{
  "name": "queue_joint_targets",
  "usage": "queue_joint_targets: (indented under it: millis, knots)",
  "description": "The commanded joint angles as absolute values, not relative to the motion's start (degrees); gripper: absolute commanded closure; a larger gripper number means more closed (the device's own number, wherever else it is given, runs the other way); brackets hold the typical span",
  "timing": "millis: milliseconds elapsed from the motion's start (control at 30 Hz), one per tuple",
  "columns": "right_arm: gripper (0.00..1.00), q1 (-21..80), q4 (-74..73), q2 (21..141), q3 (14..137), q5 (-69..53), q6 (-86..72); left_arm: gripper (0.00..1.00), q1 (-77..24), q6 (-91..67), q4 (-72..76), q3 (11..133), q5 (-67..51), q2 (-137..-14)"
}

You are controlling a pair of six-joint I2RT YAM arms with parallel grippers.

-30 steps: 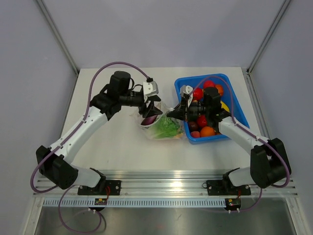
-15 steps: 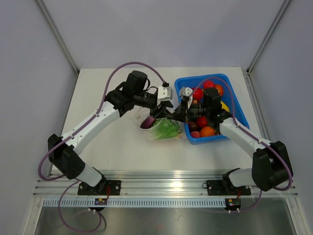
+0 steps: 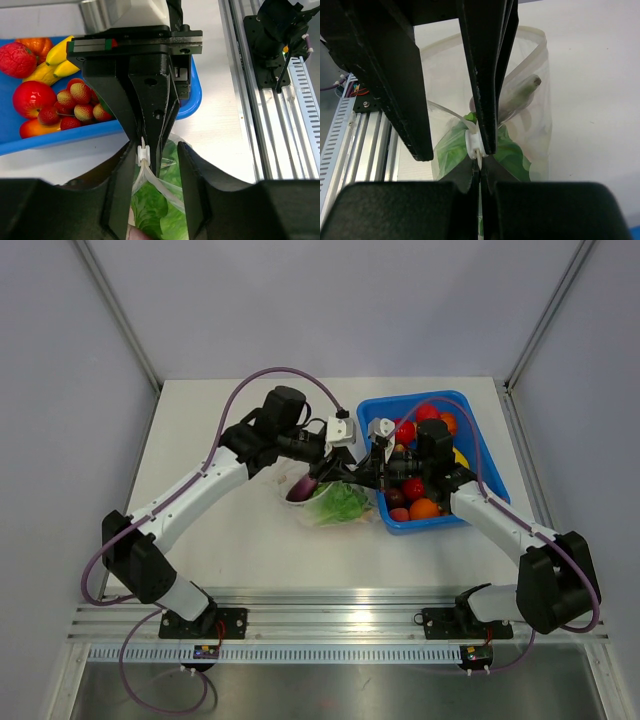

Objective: Place the food in the zip-top bag and seal the zipper
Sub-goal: Zip the zipper food storage bag at the center of the board.

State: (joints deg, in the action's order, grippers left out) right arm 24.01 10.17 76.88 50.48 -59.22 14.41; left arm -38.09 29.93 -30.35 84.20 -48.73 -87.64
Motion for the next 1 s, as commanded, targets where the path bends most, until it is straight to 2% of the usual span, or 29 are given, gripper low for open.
queue_joint_targets:
  millis: [0, 33, 67, 133, 233, 633, 667, 733, 900, 967]
  knots:
    - [1.00, 24.6, 10.5, 74.9, 52.6, -58.9, 15.3, 0.62, -38.3, 29.4, -28.6, 85.3, -48.8, -88.1]
    - [1.00, 24.6, 10.5, 74.9, 52.6, -58.9, 15.3, 0.65, -38.3, 29.1, -28.5, 85.4, -48.8, -88.2]
    - [1.00, 24.6, 10.5, 74.9, 52.6, -58.9, 15.3, 0.75, -38.3, 29.2, -28.7, 85.6, -48.6, -88.3]
    - [1.00, 24.6, 10.5, 74.7, 52.5, -58.6, 15.4, 0.82, -38.3, 28.8, -29.0, 85.8, -48.3, -88.3]
    - [1.00, 24.7, 10.4, 74.4, 52.3, -58.4, 15.4, 1.00, -38.3, 28.7, -29.8, 86.0, -48.3, -88.3]
    - [1.00, 24.6, 7.6, 70.9, 52.9, -56.3, 16.3, 1.00, -38.2, 29.6, -35.1, 86.3, -48.7, -88.6]
    - [1.00, 24.6, 8.2, 70.8, 52.8, -56.3, 16.2, 0.98, -38.2, 29.2, -35.3, 86.8, -48.4, -89.0]
    - [1.00, 24.6, 8.0, 70.8, 53.0, -56.5, 16.1, 0.77, -38.2, 28.9, -37.9, 89.5, -48.3, -90.3]
    - [1.00, 24.7, 7.8, 71.2, 53.4, -57.1, 15.8, 0.75, -38.2, 29.5, -43.0, 93.3, -49.9, -94.2]
    - [1.00, 24.7, 7.7, 71.1, 53.4, -57.0, 15.8, 0.71, -38.2, 29.4, -42.8, 93.2, -50.4, -94.2]
